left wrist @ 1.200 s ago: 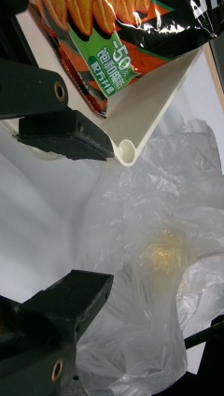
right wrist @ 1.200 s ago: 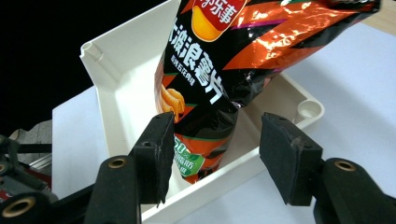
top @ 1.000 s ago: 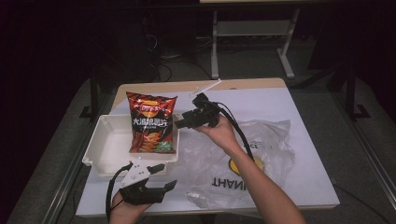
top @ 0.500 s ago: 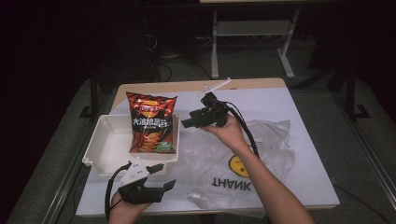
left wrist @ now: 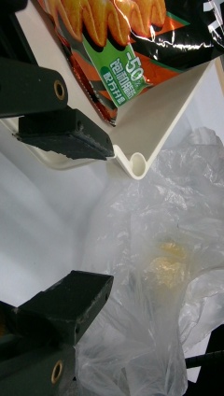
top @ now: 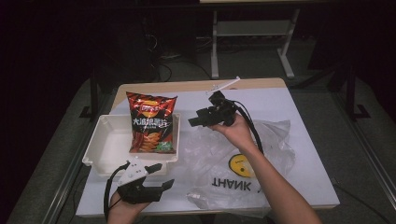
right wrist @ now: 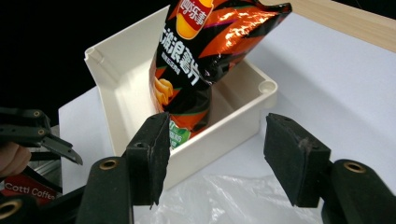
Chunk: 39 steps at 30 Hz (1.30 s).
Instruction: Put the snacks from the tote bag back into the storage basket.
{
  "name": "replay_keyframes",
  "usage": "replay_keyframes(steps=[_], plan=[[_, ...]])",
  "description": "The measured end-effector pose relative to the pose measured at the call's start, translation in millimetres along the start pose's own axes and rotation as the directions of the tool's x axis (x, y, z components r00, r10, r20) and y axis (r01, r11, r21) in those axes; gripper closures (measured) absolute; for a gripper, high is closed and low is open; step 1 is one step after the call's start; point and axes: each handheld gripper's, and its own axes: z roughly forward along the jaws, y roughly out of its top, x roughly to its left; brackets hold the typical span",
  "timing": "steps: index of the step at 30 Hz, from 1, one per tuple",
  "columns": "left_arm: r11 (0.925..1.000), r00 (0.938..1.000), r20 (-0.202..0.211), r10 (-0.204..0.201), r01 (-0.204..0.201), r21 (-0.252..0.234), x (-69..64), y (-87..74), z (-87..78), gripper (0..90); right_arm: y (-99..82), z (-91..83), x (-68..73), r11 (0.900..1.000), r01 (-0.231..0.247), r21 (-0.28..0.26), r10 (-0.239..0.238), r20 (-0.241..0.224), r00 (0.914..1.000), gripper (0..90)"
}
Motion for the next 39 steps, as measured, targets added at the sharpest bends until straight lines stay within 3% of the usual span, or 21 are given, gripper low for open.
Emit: replay_keyframes(steps=[25,39], plan=[[0.9998,0.9998,-0.001,0.018,-0.018,0.0,-1.2,0.2,1.1,31.6,-12.4,-38.3,-12.6,0.9994,-0.03,-0.015,0.031,0.036,0.9989,37.3],[1.0,1.0,-0.001,0.006,-0.006,0.003,-2.3,-0.8,3.9,30.0,-24.8,-59.5,-20.7,0.9984,-0.05,-0.029,0.051,0.058,0.997,34.6]])
